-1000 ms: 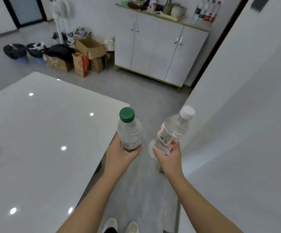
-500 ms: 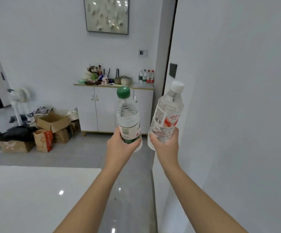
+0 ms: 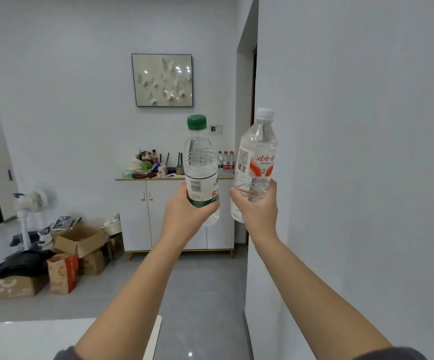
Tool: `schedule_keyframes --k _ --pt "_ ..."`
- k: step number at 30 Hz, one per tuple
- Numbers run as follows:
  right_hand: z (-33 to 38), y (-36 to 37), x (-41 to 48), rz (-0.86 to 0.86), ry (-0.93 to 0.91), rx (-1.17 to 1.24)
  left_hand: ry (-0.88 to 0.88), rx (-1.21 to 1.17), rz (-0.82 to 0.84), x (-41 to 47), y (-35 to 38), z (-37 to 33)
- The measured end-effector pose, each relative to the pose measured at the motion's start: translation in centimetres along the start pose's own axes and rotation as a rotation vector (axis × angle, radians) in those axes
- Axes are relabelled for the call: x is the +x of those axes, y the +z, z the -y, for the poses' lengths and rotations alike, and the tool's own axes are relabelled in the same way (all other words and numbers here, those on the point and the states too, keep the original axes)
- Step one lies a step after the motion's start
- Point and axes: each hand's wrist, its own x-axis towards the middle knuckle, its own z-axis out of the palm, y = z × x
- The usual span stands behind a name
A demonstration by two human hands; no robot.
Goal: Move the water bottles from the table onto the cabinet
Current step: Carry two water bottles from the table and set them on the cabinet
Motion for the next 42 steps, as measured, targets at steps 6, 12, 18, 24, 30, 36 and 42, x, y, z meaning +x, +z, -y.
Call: schedule_keyframes --k 6,12,18,24,30,36,42 --pt "0.8 0.8 1.5 -0.043 -0.023 -0.08 0.004 -0.04 -0.002 1.6 -0.3 0.0" --pt "0.8 1.8 2.5 -0.039 -0.053 -0.137 0.009 -0.043 -0.004 3.4 -0.9 0.4" --pt "0.4 4.2 3.4 0.056 -0.003 0.002 0.004 -0.045 0.023 5.6 -1.4 1.5" --pt "-1.5 5.8 4.8 0.171 0.111 0.116 -0.028 -0.018 0.042 7.9 -1.1 3.7" --pt "-4.6 6.1 8.1 0.182 0.137 0.022 -0.044 0.03 0.056 11.1 0.3 6.2" --pt "-8.3 7.5 13.5 0.231 0.17 0.022 -0.045 0.054 0.059 15.6 3.9 8.9" --pt "-11.9 9.6 21.3 0.27 0.178 0.019 -0.064 0.058 0.03 21.9 7.6 10.7"
